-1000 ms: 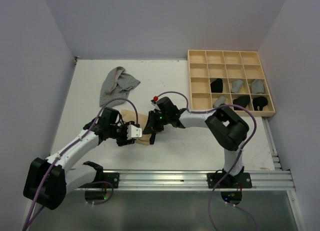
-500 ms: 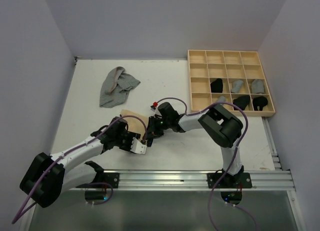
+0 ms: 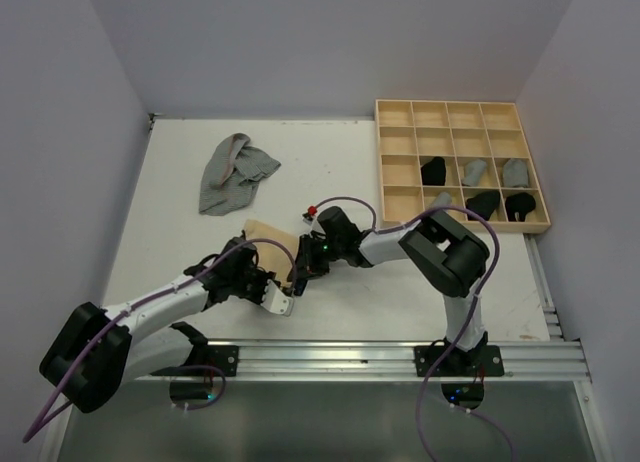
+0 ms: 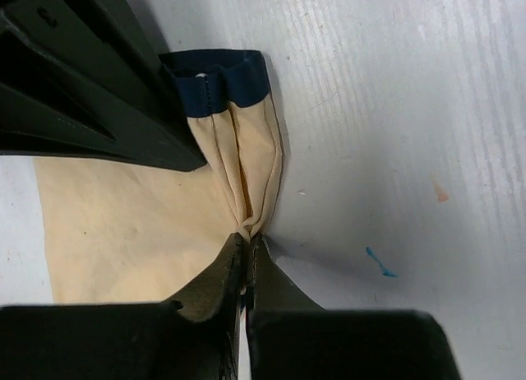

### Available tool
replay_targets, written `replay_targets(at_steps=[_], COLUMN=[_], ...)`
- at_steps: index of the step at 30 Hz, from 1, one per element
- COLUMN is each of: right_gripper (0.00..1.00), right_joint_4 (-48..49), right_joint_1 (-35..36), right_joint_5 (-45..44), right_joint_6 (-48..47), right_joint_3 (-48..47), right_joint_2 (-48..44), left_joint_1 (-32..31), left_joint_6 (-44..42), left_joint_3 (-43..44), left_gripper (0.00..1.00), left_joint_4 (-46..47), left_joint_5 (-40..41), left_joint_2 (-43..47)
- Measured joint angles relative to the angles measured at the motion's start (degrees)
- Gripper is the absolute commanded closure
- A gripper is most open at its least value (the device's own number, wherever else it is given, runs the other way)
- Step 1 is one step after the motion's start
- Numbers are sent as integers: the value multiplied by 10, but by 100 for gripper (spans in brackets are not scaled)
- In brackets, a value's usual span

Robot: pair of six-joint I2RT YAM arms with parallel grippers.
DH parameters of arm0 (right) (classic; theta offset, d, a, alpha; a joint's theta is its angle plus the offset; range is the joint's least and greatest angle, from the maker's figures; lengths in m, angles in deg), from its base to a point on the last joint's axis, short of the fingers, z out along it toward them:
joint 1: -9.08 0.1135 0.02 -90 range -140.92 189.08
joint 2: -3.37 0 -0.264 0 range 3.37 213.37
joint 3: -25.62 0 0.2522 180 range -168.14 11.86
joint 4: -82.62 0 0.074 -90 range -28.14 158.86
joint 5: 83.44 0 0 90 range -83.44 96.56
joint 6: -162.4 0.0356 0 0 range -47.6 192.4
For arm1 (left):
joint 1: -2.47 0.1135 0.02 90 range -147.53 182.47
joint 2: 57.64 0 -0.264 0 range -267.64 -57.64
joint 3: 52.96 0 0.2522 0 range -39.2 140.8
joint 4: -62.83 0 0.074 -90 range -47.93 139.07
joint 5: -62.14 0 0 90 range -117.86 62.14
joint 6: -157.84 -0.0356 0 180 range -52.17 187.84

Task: Roll the underwear
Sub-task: Fold the underwear

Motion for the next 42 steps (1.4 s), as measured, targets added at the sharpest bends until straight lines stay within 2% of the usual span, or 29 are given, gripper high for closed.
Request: replay_targets(at_steps=[5,9,14,23,34,42], right_gripper=[82,82,82,83,83,83], right_joint_4=[-82,-171,-221,-235,-196,-181], right_joint_1=[-1,-10,-19,-17,6,14], right_joint_5=[-23,-49,-68,-72,-39,-25], right_joint_6=[-28,-64,-96,-104,-106,-108], right_joint_3=[-1,-72,-152,-164,-150,-134], right_joint_2=[-46,-55,-49,30,36,30], left_joint_1=[-3,-16,-27,-32,-32,-32], left_joint_6=[3,21,60,106,118,118], left_joint_3=[27,75,146,221,296,310], left_gripper=[100,100,100,100,97,95], left_joint_4=[-60,-147,-234,-314,-316,-304], left_joint_5=[-14,-35,-63,-75,-57,-47], left_joint_2=[-7,-23,-45,-85,-153,-205])
